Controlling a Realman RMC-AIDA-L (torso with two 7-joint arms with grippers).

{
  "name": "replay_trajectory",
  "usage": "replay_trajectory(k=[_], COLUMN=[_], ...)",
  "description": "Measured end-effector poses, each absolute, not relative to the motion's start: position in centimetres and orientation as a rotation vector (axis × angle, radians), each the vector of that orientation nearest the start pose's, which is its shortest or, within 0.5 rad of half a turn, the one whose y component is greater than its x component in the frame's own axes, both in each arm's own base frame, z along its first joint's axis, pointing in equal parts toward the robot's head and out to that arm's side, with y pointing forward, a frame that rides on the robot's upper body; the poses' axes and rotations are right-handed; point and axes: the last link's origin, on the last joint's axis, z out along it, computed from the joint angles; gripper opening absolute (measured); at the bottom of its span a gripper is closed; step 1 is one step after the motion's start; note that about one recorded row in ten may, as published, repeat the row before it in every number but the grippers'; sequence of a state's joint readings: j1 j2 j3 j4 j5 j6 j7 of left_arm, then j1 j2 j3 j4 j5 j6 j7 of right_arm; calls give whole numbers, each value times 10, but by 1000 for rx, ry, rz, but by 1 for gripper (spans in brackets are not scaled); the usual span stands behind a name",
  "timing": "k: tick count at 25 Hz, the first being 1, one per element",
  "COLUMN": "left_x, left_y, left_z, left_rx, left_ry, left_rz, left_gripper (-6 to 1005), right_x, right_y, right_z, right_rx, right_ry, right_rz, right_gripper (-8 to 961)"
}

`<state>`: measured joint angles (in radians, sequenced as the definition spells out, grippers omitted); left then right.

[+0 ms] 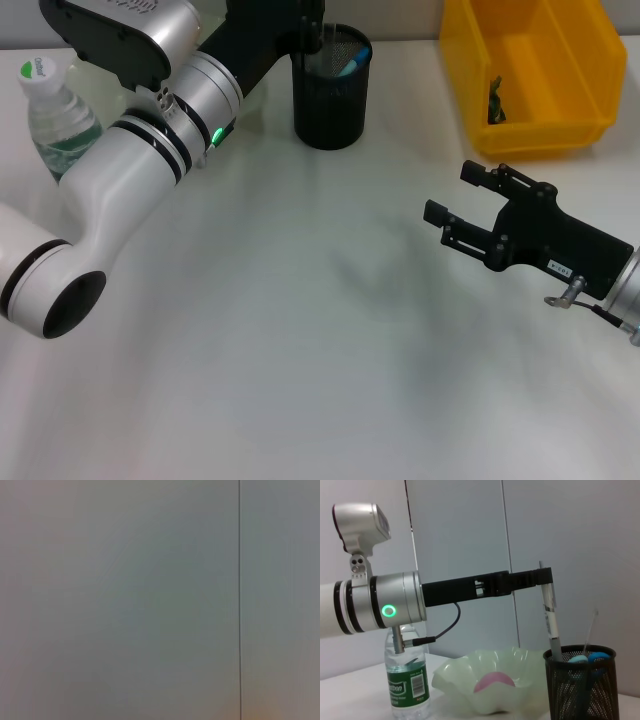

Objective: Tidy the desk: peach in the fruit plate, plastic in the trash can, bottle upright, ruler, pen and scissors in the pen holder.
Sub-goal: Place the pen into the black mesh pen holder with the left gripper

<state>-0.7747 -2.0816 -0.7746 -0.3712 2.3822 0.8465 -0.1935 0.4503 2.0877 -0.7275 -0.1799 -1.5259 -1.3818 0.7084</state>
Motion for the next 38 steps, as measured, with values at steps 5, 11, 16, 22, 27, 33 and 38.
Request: replay_trajectory(k=[5,11,16,22,27,33,38], left_x=[-165,-166,-165,-164,-161,-162,-162], left_y=[415,415,414,414,413,412,412], left_z=[-79,-80,-80,-81,-83,-83,-83], left_rx=[-1999,-2002,-2007,-2013,-2020,-2021,-2020], left_ry=[-423,-423,-420,-419,-411,-417,-423], left_rz=[-878,-875,-874,-878,-882,-885,-887], left_gripper=[183,186,188,191,194,197,236], right_x=[297,297,296,296,297,297,297], right_y=[297,297,298,298,298,299,299], right_z=[-51,-50,-51,-51,-51,-51,-51], right_rx=[-2327,-2327,-2327,-2327,-2326,-2326,-2325], right_ry=[490,488,488,488,490,491,493], right_rz=[870,870,871,871,865,860,859], right_gripper=[684,768,768,768,767,767,767])
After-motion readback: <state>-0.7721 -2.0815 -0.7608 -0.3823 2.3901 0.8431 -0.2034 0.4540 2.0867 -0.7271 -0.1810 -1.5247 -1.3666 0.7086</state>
